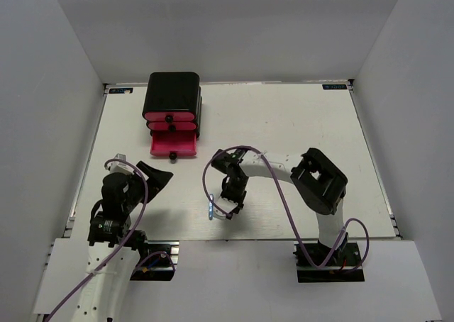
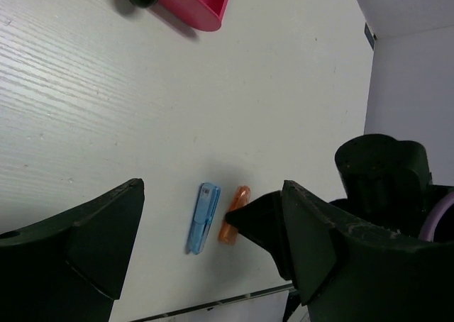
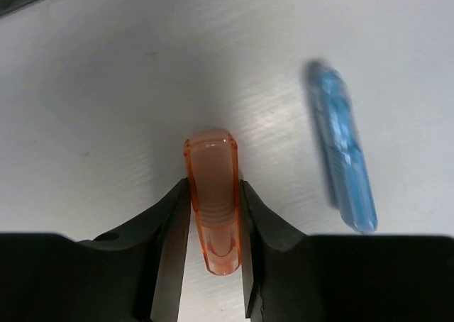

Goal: Sort the stationery into containers
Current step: Pick up the stationery from the center of the board, then place the stationery in the storage box, then pick up the stationery from the center of the board.

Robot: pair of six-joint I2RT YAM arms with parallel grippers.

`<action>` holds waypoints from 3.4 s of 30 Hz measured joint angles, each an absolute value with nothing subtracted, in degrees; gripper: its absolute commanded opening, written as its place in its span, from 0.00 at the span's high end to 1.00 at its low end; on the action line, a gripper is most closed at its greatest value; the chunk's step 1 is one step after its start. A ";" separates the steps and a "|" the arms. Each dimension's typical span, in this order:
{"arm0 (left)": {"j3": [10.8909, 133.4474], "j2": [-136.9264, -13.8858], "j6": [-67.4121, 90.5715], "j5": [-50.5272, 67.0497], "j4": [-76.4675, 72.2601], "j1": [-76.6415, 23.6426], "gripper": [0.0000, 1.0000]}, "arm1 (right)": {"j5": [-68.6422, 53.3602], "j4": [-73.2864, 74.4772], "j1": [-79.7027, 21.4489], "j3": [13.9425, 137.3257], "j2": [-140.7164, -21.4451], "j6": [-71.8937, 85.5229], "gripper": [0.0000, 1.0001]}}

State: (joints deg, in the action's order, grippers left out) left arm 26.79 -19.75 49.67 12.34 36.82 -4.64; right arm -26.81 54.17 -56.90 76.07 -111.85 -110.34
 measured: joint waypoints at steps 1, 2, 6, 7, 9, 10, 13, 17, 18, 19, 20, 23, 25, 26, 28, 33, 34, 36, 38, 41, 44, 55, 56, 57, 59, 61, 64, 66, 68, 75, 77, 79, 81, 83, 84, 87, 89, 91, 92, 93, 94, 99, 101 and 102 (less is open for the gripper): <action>26.55 -19.81 49.69 12.69 36.80 -4.62 0.12 | -27.64 52.97 -56.36 76.09 -111.85 -107.50 0.97; 26.39 -19.90 49.65 12.99 36.62 -4.64 0.12 | -28.36 51.40 -56.03 76.09 -111.85 -104.62 0.98; 26.24 -19.92 48.88 13.85 35.05 -4.64 0.12 | -30.94 45.25 -52.99 77.91 -111.85 -89.84 1.00; 26.24 -19.92 48.71 14.22 34.59 -4.62 0.12 | -31.48 43.70 -51.94 79.22 -111.85 -86.39 1.00; 26.24 -19.92 48.40 14.70 33.98 -4.64 0.12 | -32.14 39.94 -49.80 82.52 -111.85 -79.61 1.00; 26.24 -19.90 48.23 14.94 33.80 -4.62 0.12 | -32.38 37.69 -48.71 84.49 -111.85 -76.01 1.00; 26.22 -19.79 47.75 15.55 33.63 -4.64 0.12 | -32.93 32.53 -46.06 91.13 -112.07 -67.79 1.00; 26.17 -19.18 46.96 15.79 33.08 -4.62 0.12 | -33.80 26.83 -43.88 102.54 -115.07 -59.33 1.00; 26.09 -18.98 46.78 15.84 32.86 -4.62 0.12 | -34.09 25.21 -43.81 105.51 -116.53 -57.34 1.00; 26.02 -18.83 46.68 15.88 32.80 -4.62 0.12 | -34.59 24.27 -43.97 107.39 -117.69 -55.94 1.00; 25.96 -18.76 46.46 15.90 32.75 -4.64 0.12 | -35.16 23.57 -44.25 109.36 -119.04 -54.46 1.00; 25.91 -18.74 46.04 15.92 32.71 -4.62 0.12 | -36.21 20.29 -45.58 111.22 -122.23 -50.81 0.98; 25.91 -18.72 45.80 15.90 32.73 -4.64 0.12 | -36.60 18.81 -46.59 111.22 -123.96 -48.80 0.98; 25.91 -18.74 45.63 15.90 32.75 -4.64 0.12 | -36.73 18.35 -47.03 111.22 -124.84 -48.01 0.98; 25.96 -18.72 45.25 15.90 32.88 -4.64 0.12 | -36.86 17.34 -47.86 111.20 -126.08 -46.76 0.97; 26.17 -18.74 44.51 15.90 33.47 -4.62 0.12 | -35.64 12.47 -49.28 109.95 -127.09 -45.17 0.94; 26.26 -18.74 44.38 15.90 33.56 -4.64 0.12 | -34.92 11.44 -49.41 109.93 -127.35 -45.15 0.94; 26.48 -18.74 44.25 15.90 33.58 -4.62 0.12 | -33.26 8.88 -49.63 109.93 -128.25 -45.15 0.92; 26.70 -18.76 44.12 15.90 33.74 -4.64 0.12 | -31.86 7.90 -49.69 110.56 -129.75 -45.17 0.89; 26.87 -18.76 43.90 15.92 33.91 -4.60 0.12 | -29.78 7.03 -49.69 111.63 -132.66 -45.43 0.74; 27.11 -18.96 43.53 16.25 34.20 -4.60 0.12 | -28.38 7.20 -49.69 111.63 -134.78 -45.67 0.59; 31.51 -26.72 40.69 21.56 30.94 -4.58 0.14 | -27.59 7.81 -49.45 110.61 -134.39 -43.05 0.46; 31.75 -27.42 40.47 22.24 30.52 -4.56 0.14 | -27.53 7.81 -49.34 109.58 -133.38 -42.50 0.46; 32.03 -28.40 40.27 23.07 29.89 -4.58 0.15 | -27.51 7.40 -49.23 107.61 -131.52 -41.95 0.46; 32.58 -30.06 39.77 24.12 29.41 -4.58 0.17 | -26.92 6.61 -48.86 103.28 -127.17 -40.66 0.46; 33.06 -31.83 39.13 25.23 28.88 -4.58 0.18 | -25.74 5.43 -47.90 97.65 -121.19 -38.13 0.42; 33.19 -33.47 38.26 26.72 28.71 -4.58 0.20 | -21.06 1.96 -45.34 90.35 -112.88 -33.89 0.56; 33.17 -34.41 37.80 28.03 28.69 -4.62 0.21 | -18.39 1.21 -42.98 87.96 -109.43 -31.64 0.82; 33.10 -35.29 37.52 29.28 28.67 -4.62 0.21 | -16.25 1.50 -40.03 86.00 -107.15 -27.92 0.91; 30.83 -42.19 37.23 30.92 28.95 -6.94 0.21 | -14.24 3.68 -30.57 70.26 -99.96 -19.22 0.68; 30.68 -44.97 37.28 30.41 28.97 -8.86 0.21 | -14.09 4.16 -30.20 67.07 -98.02 -17.69 0.63; 30.48 -48.14 37.32 29.85 28.32 -11.40 0.21 | -14.15 4.64 -30.11 65.25 -96.33 -16.86 0.60; 30.48 -51.86 37.60 28.29 27.57 -14.96 0.21 | -14.26 4.56 -30.00 64.18 -94.76 -16.43 0.59; 30.57 -56.03 38.11 26.37 27.07 -18.87 0.21 | -14.28 4.58 -29.87 63.92 -93.58 -16.05 0.57; 30.76 -58.19 38.57 25.06 27.00 -20.88 0.21 | -14.31 4.51 -29.69 63.92 -93.17 -15.90 0.57; 32.60 -63.66 39.86 20.29 28.45 -26.41 0.21 | -14.26 4.51 -29.10 63.88 -91.96 -15.53 0.57; 34.79 -66.85 41.01 16.93 29.45 -29.98 0.21 | -14.24 4.49 -28.73 63.75 -91.18 -15.40 0.57; 37.23 -69.41 42.37 13.74 30.06 -33.69 0.20 | -14.24 4.32 -28.21 63.11 -90.30 -15.38 0.57; 38.72 -70.94 43.07 11.81 30.35 -35.64 0.20 | -14.24 4.38 -28.08 62.74 -89.91 -15.35 0.57; 39.88 -72.18 43.68 10.48 30.46 -37.12 0.20 | -14.24 4.34 -27.83 62.39 -89.58 -15.31 0.57; 41.19 -73.71 44.40 8.78 30.70 -38.85 0.20 | -14.24 4.36 -27.68 62.04 -89.30 -15.27 0.57; 47.42 -82.24 47.48 2.04 32.93 -46.46 0.20 | -14.24 4.58 -26.50 59.99 -87.46 -15.07 0.57; 50.26 -85.95 48.40 -0.60 34.87 -48.73 0.20 | -14.24 4.56 -26.02 59.37 -86.74 -14.96 0.57; 51.75 -87.90 48.86 -2.02 35.86 -49.98 0.20 | -14.26 4.56 -25.69 59.13 -86.41 -14.92 0.57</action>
State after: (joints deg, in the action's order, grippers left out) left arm 51.75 -87.90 48.86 -2.02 35.86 -49.98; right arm -14.26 4.56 -25.69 59.13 -86.41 -14.92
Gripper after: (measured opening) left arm 0.798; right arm 0.425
